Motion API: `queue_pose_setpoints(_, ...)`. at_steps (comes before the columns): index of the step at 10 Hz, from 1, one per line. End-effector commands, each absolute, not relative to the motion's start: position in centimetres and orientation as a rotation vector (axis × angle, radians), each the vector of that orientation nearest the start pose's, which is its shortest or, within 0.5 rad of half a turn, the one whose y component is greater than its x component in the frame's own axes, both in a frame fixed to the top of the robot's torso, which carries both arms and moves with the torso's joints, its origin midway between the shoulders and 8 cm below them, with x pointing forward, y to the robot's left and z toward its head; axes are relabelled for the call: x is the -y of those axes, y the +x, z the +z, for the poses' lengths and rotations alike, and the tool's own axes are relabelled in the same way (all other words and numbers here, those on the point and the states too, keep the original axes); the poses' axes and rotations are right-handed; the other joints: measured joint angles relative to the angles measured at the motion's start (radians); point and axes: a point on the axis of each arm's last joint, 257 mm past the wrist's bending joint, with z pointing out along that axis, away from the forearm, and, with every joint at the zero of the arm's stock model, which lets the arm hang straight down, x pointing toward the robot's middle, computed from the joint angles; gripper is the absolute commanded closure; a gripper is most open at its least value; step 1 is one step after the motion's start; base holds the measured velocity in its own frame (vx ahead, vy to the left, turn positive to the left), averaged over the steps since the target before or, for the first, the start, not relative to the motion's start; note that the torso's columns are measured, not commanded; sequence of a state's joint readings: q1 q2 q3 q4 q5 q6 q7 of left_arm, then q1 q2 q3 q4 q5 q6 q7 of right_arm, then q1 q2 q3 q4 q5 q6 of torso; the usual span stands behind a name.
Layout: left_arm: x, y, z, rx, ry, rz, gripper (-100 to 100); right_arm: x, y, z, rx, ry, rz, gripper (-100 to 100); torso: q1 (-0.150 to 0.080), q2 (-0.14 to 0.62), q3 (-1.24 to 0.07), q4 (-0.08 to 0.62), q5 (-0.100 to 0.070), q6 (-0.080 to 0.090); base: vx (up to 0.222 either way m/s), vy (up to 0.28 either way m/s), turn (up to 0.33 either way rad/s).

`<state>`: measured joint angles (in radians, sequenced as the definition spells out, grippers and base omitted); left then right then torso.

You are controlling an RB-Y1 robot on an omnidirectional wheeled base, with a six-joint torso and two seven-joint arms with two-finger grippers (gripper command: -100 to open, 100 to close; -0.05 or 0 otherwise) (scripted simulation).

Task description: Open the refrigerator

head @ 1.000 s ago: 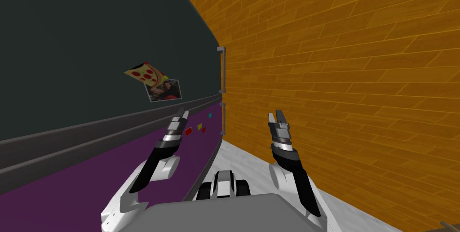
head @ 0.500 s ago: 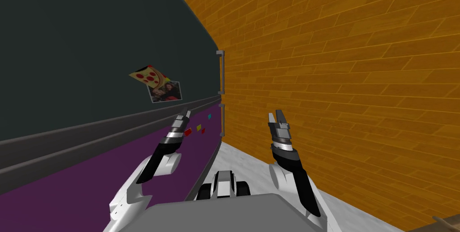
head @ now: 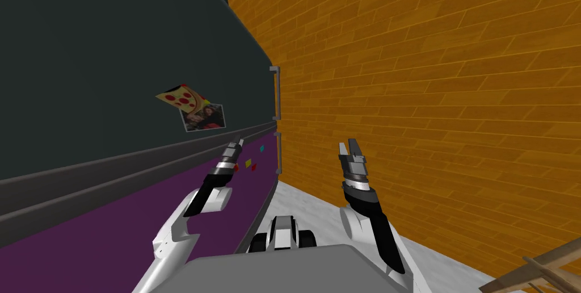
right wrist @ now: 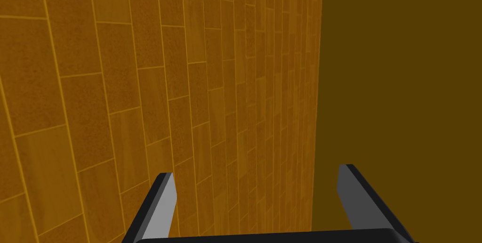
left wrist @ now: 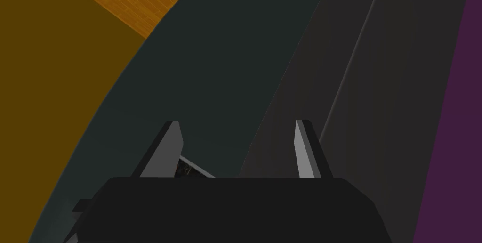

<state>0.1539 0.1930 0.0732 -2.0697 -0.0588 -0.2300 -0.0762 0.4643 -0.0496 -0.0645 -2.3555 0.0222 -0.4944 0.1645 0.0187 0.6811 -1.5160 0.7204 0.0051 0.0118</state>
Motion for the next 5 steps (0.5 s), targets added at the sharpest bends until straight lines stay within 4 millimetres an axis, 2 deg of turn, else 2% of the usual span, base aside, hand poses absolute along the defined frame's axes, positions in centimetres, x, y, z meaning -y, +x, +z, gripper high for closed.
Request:
queue_pose_setpoints(1,-28.4,47.7,0.0,-0.929,-0.606,-1.096,-100,28.2,32.8,6.9,-0.620,0.458,1.105,0,0.004,-0.003,-0.002,-0.001,0.001,0.000,0.021,0.030,-0.101)
queue_pose_setpoints(3,-28.5,47.8,-0.2,-0.937,-0.616,-1.091,-100,28.2,32.8,6.9,-0.620,0.458,1.104,0,0.006,-0.013,-0.009,-0.003,0.002,0.000,0.007,0.000,-0.020)
queue_pose_setpoints(4,-28.7,48.9,-0.5,-0.954,-0.633,-1.079,-100,28.2,32.8,6.9,-0.620,0.458,1.104,0,0.006,-0.012,-0.008,-0.003,0.002,-0.001,0.046,-0.022,-0.080)
queue_pose_setpoints(5,-28.7,49.0,-0.7,-0.959,-0.639,-1.076,-100,28.2,32.8,6.9,-0.620,0.458,1.105,0,0.006,-0.014,-0.009,-0.003,0.002,0.000,0.057,0.004,-0.098)
